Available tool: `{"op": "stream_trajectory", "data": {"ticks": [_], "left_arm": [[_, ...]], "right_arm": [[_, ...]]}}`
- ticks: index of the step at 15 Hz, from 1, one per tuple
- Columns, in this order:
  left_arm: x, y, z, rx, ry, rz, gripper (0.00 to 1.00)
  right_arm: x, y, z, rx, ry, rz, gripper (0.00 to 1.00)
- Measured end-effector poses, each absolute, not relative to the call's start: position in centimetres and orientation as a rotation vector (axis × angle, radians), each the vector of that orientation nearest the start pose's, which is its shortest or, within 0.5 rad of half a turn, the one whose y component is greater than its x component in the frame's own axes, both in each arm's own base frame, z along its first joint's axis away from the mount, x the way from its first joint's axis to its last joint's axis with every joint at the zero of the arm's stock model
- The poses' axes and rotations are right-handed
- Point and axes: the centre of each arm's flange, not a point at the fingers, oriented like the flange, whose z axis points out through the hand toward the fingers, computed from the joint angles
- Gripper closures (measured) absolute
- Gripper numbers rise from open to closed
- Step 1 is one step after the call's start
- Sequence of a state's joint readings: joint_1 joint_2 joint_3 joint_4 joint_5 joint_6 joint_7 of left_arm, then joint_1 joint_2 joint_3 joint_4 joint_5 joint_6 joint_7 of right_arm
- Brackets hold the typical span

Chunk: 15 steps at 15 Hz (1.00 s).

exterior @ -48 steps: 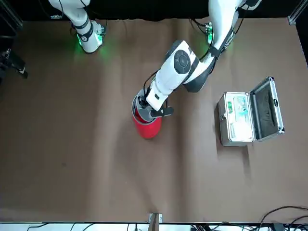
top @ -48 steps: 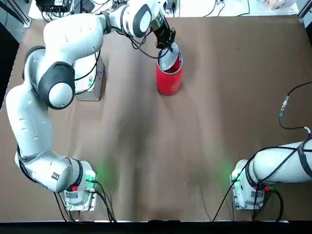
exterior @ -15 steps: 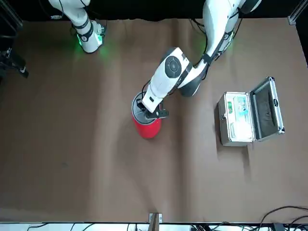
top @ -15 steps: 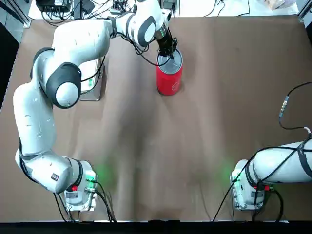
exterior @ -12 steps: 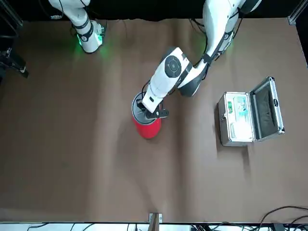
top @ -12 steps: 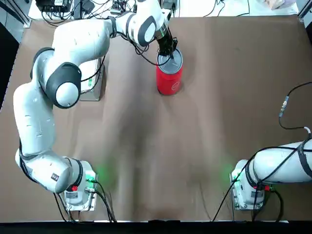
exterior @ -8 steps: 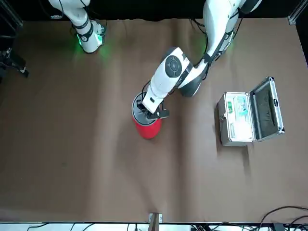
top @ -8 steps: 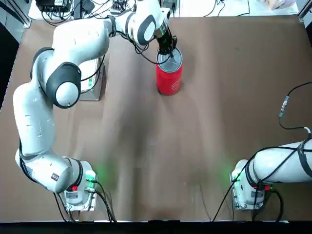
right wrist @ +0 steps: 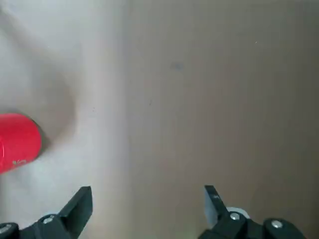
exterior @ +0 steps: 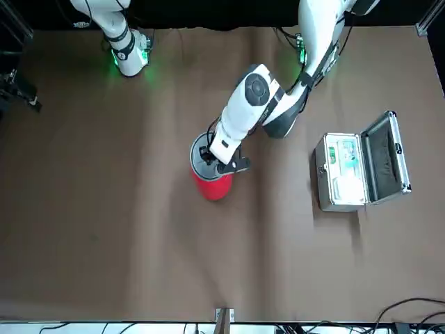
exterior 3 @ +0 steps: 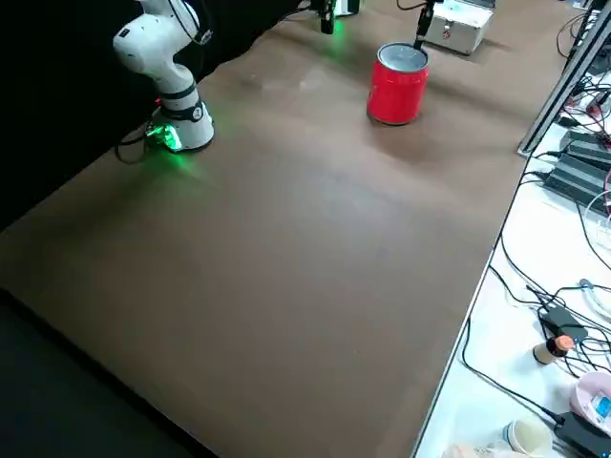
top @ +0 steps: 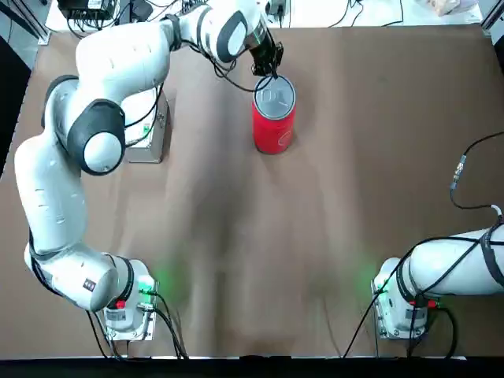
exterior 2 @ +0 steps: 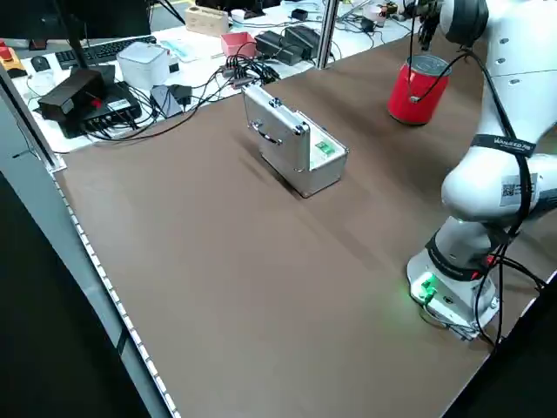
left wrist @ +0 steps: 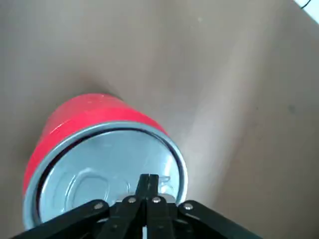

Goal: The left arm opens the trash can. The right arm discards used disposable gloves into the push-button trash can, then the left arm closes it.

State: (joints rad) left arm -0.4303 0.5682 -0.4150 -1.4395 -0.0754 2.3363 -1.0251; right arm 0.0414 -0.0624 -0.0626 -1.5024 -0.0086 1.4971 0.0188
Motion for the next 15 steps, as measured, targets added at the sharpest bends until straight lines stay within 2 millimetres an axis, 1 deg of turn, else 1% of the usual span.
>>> {"op": "stream_trajectory", "data": {"ticks": [2,4,6,8,9,11,12,15], "left_arm": [[53.8,-49.7,44.4,-3.540,-0.593,-0.018,0.99],[54.6,-47.9,46.7,-3.517,-0.612,-0.018,0.99],[55.5,-45.5,48.7,-3.484,-0.646,-0.014,0.99],[56.5,-42.5,50.6,-3.443,-0.683,-0.005,0.98],[57.5,-38.7,52.2,-3.397,-0.669,0.013,0.95],[58.6,-34.6,53.4,-3.364,-0.620,0.028,0.92],[59.2,-32.4,54.0,-3.351,-0.599,0.030,0.85],[60.4,-26.1,55.2,-3.324,-0.480,0.056,0.57]], "right_arm": [[52.6,-1.3,68.4,-3.144,0.064,-0.089,0.01],[52.6,-1.3,68.4,-3.144,0.064,-0.089,0.01],[52.6,-1.3,68.3,-3.144,0.063,-0.088,0.01],[52.6,-1.3,68.4,-3.144,0.063,-0.088,0.01],[52.6,-1.3,68.3,-3.144,0.063,-0.087,0.01],[52.6,-1.3,68.3,-3.144,0.063,-0.087,0.01],[52.6,-1.3,68.4,-3.144,0.062,-0.087,0.01],[52.6,-1.3,68.3,-3.144,0.062,-0.085,0.01]]}}
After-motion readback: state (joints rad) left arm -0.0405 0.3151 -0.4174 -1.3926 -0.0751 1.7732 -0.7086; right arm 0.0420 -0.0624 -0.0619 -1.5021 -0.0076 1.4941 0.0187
